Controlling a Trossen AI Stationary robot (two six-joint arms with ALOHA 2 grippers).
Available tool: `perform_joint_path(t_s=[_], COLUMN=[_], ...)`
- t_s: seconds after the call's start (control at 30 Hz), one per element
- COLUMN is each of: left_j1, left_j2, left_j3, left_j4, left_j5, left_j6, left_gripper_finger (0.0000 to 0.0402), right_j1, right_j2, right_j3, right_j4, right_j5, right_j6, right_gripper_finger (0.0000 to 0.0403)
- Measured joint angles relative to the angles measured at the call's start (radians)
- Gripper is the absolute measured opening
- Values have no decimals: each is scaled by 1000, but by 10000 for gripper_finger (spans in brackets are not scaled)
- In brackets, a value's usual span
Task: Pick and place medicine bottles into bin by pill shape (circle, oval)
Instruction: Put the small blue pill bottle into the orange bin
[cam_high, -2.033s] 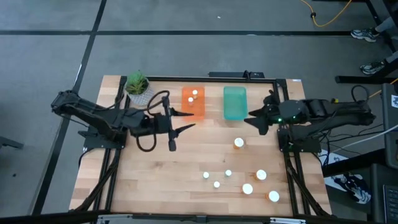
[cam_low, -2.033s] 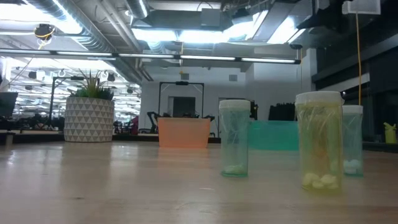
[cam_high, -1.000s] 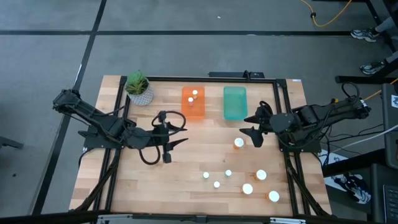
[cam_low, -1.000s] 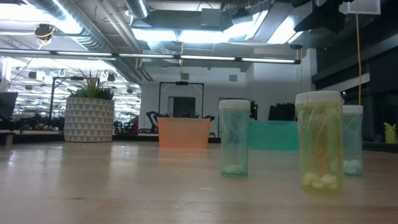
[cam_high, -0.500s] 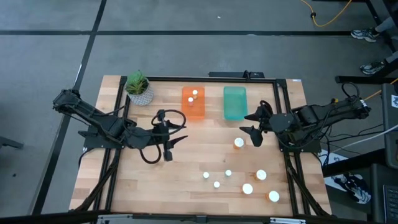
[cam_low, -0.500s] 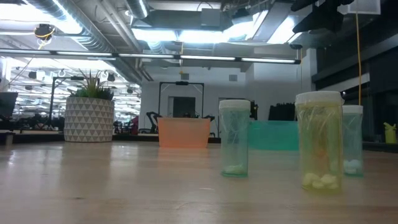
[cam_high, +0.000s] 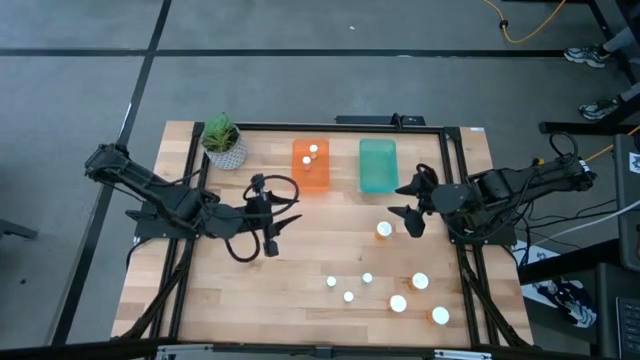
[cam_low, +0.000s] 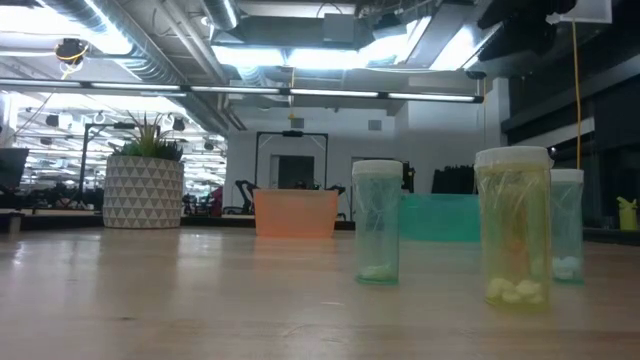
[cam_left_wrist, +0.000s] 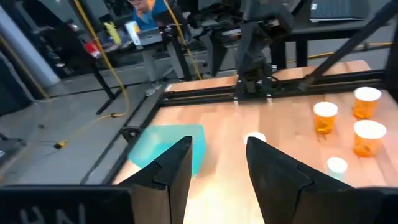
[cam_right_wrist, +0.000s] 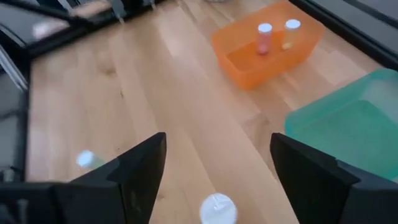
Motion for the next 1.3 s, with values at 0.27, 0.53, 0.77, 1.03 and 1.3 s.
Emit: perform_joint_path(t_s=[0.27, 0.53, 0.77, 1.03, 1.3], left_j1=[175, 316, 340, 372, 312], left_j2=[92, 196, 247, 259, 274], left_j3=[0, 0, -1, 1, 0], left_j4=[-64, 76, 345, 346, 230], left_j5=[242, 359, 402, 412, 512], left_j6=[-98, -112, -136, 64, 27], left_gripper_finger=[144, 144, 144, 144, 144], right_j1=[-61, -200, -211, -161, -103], right_j2=[0, 0, 0, 12, 44], right_j3=[0, 0, 0, 1, 1], right_j4=[-24, -26, -21, -112, -65], right_j5=[-152, -391, -400, -400, -400], right_j6=[-176, -234, -230, -238, 8], right_gripper_finger=[289, 289, 289, 289, 289])
